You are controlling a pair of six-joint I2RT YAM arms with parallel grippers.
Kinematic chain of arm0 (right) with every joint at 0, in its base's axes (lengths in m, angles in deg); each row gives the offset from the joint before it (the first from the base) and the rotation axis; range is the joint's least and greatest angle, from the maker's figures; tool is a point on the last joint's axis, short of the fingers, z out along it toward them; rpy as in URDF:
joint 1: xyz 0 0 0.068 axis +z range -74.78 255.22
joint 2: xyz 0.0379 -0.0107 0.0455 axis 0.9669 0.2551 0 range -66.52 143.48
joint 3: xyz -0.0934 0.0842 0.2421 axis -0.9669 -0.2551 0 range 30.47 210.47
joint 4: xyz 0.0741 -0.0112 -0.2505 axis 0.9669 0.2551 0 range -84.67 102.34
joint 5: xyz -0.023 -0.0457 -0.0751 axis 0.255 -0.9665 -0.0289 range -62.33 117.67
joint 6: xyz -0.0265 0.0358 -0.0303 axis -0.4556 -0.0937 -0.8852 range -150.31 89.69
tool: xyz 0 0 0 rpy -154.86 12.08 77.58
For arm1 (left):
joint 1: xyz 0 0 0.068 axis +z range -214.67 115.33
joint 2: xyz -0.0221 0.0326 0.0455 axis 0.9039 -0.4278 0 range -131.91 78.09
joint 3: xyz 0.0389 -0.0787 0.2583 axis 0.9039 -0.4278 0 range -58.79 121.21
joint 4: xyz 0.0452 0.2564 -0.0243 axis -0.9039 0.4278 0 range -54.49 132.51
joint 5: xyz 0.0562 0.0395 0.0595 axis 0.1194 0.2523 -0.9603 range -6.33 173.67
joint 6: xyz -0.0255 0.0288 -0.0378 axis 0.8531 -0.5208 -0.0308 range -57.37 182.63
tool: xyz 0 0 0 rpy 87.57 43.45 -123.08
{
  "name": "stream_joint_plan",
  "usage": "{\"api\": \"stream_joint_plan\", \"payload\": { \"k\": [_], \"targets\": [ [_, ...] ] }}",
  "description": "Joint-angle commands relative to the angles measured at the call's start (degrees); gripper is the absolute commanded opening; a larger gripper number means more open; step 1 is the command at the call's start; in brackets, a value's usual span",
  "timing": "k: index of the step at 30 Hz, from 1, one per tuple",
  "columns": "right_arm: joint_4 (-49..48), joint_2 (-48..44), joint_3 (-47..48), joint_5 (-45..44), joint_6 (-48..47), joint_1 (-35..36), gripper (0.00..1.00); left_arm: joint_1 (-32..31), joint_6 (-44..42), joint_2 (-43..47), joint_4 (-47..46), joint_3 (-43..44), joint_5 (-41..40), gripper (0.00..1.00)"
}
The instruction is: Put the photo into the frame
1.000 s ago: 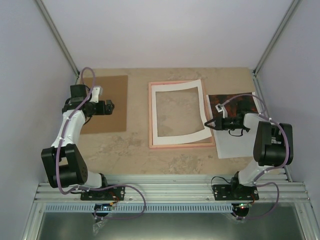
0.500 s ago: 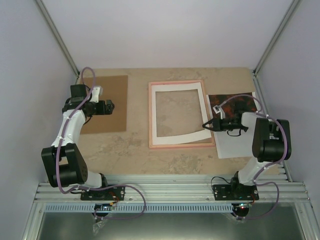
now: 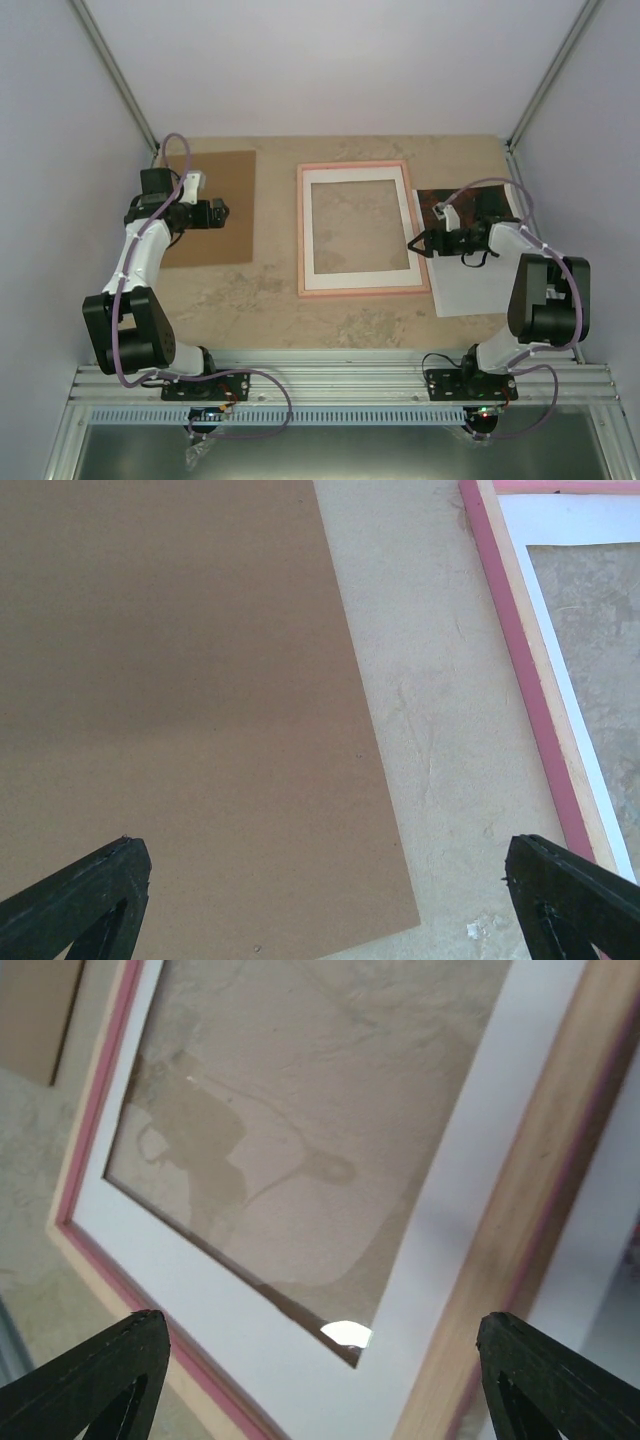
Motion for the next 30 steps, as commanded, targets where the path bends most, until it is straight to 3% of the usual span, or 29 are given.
{"api": "stream_joint_plan", "payload": {
  "k": [1,7,12,21,30],
  "targets": [
    [0.76,-1.54,2.19,-7.11,-1.28,0.14,0.85,0.23,0.06,0.77,-0.59,1.45,1.11,0.99],
    [-2.67,2.43,3.89,-9.22,-1.23,0.05,0.76,0.16,-0.56,0.81,-0.55,1.26,1.15,0.99],
    [-2.99,9.37,8.56,-4.89,-1.09,0.12,0.72,0.20,-0.98,0.55,-0.62,1.29,1.10,0.99],
    [-3.72,16.10,12.56,-0.52,1.80,1.03,0.73,0.21,-1.23,0.00,-0.96,1.19,1.21,0.99],
    [-6.83,18.21,11.28,4.45,6.95,7.04,0.73,0.24,-1.19,-1.03,-1.50,1.80,1.21,0.99]
  ]
}}
